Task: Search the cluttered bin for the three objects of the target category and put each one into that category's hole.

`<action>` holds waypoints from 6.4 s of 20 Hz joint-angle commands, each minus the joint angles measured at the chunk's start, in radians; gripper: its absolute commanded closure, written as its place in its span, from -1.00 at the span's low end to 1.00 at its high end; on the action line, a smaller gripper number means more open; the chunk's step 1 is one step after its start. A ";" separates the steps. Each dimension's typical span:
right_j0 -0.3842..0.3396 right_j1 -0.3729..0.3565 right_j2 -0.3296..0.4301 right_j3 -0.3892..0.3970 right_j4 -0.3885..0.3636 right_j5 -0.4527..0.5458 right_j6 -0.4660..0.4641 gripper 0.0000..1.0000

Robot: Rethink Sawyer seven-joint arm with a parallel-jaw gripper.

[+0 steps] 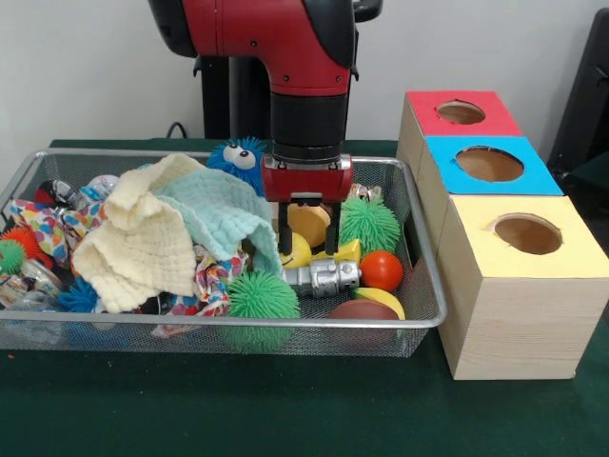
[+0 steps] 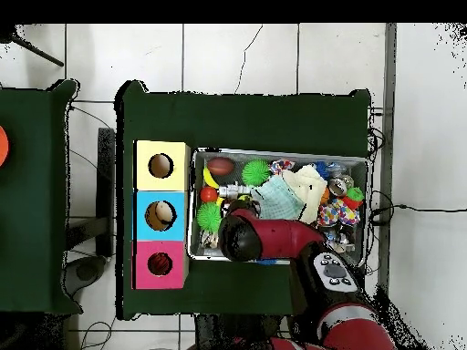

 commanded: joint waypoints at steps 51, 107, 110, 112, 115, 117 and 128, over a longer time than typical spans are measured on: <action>0.084 -0.006 -0.360 -0.230 -0.116 0.123 0.068 -1.00; -0.039 -0.066 0.032 -0.040 -0.084 0.100 0.128 -1.00; -0.038 -0.037 0.026 -0.046 -0.079 0.063 0.139 -1.00; -0.032 -0.023 0.022 -0.036 -0.070 0.036 0.153 -1.00; -0.028 -0.004 0.032 -0.020 -0.056 0.009 0.163 -1.00; -0.019 -0.002 0.026 -0.014 -0.049 0.000 0.168 -1.00; -0.007 0.064 0.005 -0.052 -0.044 -0.033 0.166 -1.00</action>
